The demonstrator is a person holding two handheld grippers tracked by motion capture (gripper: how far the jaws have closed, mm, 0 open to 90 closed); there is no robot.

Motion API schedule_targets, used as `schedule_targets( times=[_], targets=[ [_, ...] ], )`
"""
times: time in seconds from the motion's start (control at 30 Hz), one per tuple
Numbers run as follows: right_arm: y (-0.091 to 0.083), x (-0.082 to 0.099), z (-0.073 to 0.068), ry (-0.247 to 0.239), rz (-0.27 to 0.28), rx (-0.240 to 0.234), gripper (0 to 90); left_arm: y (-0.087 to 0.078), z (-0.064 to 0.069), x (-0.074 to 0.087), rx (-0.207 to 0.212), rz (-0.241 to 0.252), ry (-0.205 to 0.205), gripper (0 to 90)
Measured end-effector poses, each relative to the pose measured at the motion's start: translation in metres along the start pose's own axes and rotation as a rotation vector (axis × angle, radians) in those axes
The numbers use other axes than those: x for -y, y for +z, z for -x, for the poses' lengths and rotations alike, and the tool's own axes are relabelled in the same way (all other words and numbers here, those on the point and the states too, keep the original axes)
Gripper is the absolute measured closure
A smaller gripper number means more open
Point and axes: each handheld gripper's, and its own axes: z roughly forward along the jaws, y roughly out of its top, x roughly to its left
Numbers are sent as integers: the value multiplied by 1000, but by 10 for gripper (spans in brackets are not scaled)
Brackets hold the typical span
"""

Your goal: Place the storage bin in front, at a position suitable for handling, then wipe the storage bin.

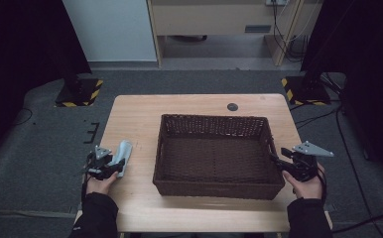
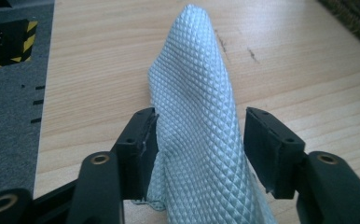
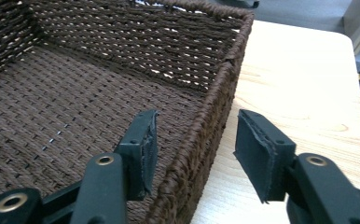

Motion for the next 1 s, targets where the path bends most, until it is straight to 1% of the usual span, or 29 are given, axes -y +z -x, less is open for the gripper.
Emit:
schedule_targets(
  times=[0.07, 0.13, 0.17, 0.23, 0.27, 0.3, 0.33, 0.37, 0.43, 0.5, 0.53, 0.63, 0.7, 0.73, 0.77, 0.8, 0.87, 0.93, 0.97, 1.0],
  targets=[
    [0, 0, -1, -5, -2, -4, 467, 2, 0, 0, 4, -12, -3, 473],
    [1, -1, -2, -5, 1, -7, 441, 3, 0, 0, 8, -31, -20, 532],
    [1, -2, -2, -7, 3, -7, 431, 4, -1, 1, 12, -44, -31, 587],
    [2, -2, -2, -3, 7, -11, 419, 3, -1, 1, 16, -55, -46, 648],
    [2, -1, -2, -3, 5, -13, 414, 2, -1, 0, 13, -51, -43, 710],
    [3, -1, -2, -4, 1, -15, 412, 0, -1, -1, 3, -46, -48, 749],
    [3, -1, -2, 4, 1, -13, 409, -3, -1, -1, 7, -36, -57, 781],
    [4, -1, -1, 0, 3, -13, 408, -4, -1, -2, 13, -27, -63, 797],
    [5, 0, 0, 10, 3, -19, 408, -7, -1, -2, 23, -7, -60, 812],
    [6, 0, 0, 17, 3, -22, 412, -10, 0, -4, 30, 2, -59, 816],
    [5, 0, 1, 16, 2, -26, 412, -12, 2, -6, 34, 19, -59, 817],
    [5, 0, 0, 16, 2, -33, 414, -17, 6, -9, 48, 51, -63, 818],
    [4, -1, -1, 14, 7, -38, 416, -18, 9, -11, 56, 57, -53, 818],
    [4, -1, -2, 14, 10, -40, 416, -19, 11, -12, 61, 68, -55, 818],
    [4, -2, -2, 13, 12, -41, 419, -20, 12, -13, 65, 66, -45, 818],
    [5, -2, -3, 15, 17, -41, 422, -20, 14, -14, 68, 76, -48, 818],
    [6, -3, -3, 7, 14, -40, 424, -21, 17, -17, 76, 85, -41, 818],
    [8, -3, -3, 8, 6, -32, 429, -22, 19, -20, 87, 103, -43, 818],
    [9, -3, -3, 6, 6, -34, 429, -23, 21, -22, 92, 106, -43, 818],
    [10, -4, -2, 15, 8, -41, 434, -23, 22, -23, 94, 108, -42, 819]
  ],
)
